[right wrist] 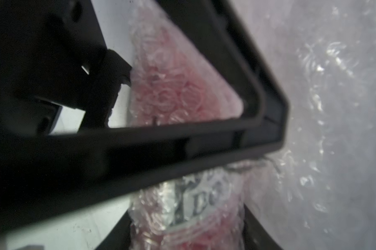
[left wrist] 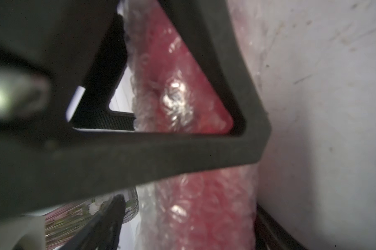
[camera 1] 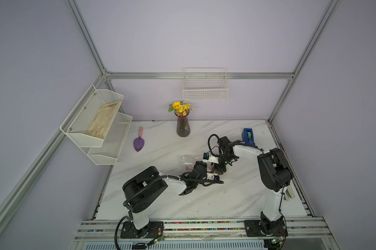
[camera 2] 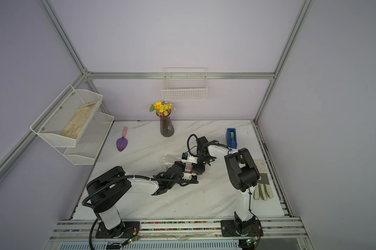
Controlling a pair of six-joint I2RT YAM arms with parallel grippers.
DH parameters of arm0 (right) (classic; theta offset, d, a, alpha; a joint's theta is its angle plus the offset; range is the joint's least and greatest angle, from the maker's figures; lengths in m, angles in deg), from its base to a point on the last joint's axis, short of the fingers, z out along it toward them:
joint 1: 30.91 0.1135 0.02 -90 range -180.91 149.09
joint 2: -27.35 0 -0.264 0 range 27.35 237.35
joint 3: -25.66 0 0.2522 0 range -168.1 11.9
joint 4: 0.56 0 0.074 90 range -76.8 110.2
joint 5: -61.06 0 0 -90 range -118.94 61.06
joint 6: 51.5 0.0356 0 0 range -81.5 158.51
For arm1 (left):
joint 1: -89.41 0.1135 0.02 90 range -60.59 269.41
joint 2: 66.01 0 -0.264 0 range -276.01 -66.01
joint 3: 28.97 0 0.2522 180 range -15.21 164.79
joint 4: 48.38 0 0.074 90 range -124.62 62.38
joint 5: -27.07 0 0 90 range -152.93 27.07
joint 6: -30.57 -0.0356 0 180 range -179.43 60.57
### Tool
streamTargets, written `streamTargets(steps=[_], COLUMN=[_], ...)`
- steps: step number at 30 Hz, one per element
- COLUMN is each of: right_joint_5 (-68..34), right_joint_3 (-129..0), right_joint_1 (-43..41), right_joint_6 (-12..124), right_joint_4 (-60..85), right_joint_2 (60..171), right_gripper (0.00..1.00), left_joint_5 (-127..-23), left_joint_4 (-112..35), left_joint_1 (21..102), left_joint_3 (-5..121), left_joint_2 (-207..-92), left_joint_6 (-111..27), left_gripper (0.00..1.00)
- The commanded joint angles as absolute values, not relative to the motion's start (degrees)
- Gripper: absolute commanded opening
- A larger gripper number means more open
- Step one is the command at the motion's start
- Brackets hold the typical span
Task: Wrap wine bottles in bubble wrap
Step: Wrap the wine bottle in bubble wrap.
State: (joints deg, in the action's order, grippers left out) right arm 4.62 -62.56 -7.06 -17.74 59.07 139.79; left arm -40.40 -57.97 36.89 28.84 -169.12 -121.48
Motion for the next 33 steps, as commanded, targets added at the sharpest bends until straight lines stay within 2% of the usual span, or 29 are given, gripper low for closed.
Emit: streamTargets(steps=[1,4,5,6,7,8,17,18,21,23,26,28,30,33], right_joint_5=[4.4,5.8,6.1,6.6,7.3,8.0,9.5,7.6,-7.6,-14.4,-18.3,-15.8,-9.1,-4.8], right_joint_3=[-60.0,-59.0,-58.6,-58.2,-57.6,-57.1,-52.1,-50.8,-43.2,-39.8,-35.1,-32.2,-29.8,-28.2], right_joint_1=[-6.9,-7.8,-8.2,-8.6,-8.9,-9.2,-14.4,-15.2,-16.8,-17.5,-17.5,-17.5,-17.2,-16.8], right_joint_6=[-17.8,-14.6,-12.4,-11.2,-10.9,-10.6,-4.4,-2.3,5.3,7.2,5.7,1.6,-8.2,-14.1], right_joint_4=[64.5,60.3,58.0,56.3,55.2,54.3,45.4,42.3,27.2,22.0,19.0,20.1,26.1,33.3], right_joint_2=[140.9,138.3,137.0,135.7,134.4,132.8,117.6,115.0,106.4,101.0,92.7,86.9,81.6,76.1], right_gripper=[0.57,0.63,0.68,0.74,0.94,0.97,0.97,0.97,0.97,0.97,0.97,0.97,0.97,0.97], left_joint_5=[-45.0,-48.2,-49.2,-50.0,-50.9,-51.6,-55.1,-55.8,-60.0,-63.2,-68.0,-70.6,-73.4,-77.4], left_joint_4=[-51.4,-45.3,-43.4,-41.1,-39.3,-37.8,-28.1,-27.0,-20.4,-14.3,-2.8,3.7,10.6,19.5], left_joint_1=[38.9,39.6,39.6,40.0,40.1,40.3,41.2,41.4,42.9,44.0,45.2,45.9,46.6,47.9], left_joint_3=[33.7,34.9,35.3,35.9,36.5,37.0,40.7,41.3,44.1,47.0,52.7,57.0,61.6,68.1], left_joint_2=[-171.2,-171.4,-171.6,-172.0,-172.3,-172.7,-175.3,-175.2,-173.7,-173.0,-173.7,-175.6,-178.1,-182.6], left_joint_6=[-119.6,-117.7,-116.5,-115.2,-114.3,-113.1,-109.9,-109.5,-107.2,-105.4,-103.8,-103.1,-102.3,-101.5], left_gripper=[0.64,0.5,0.47,0.45,0.43,0.41,0.37,0.37,0.37,0.37,0.38,0.38,0.39,0.41])
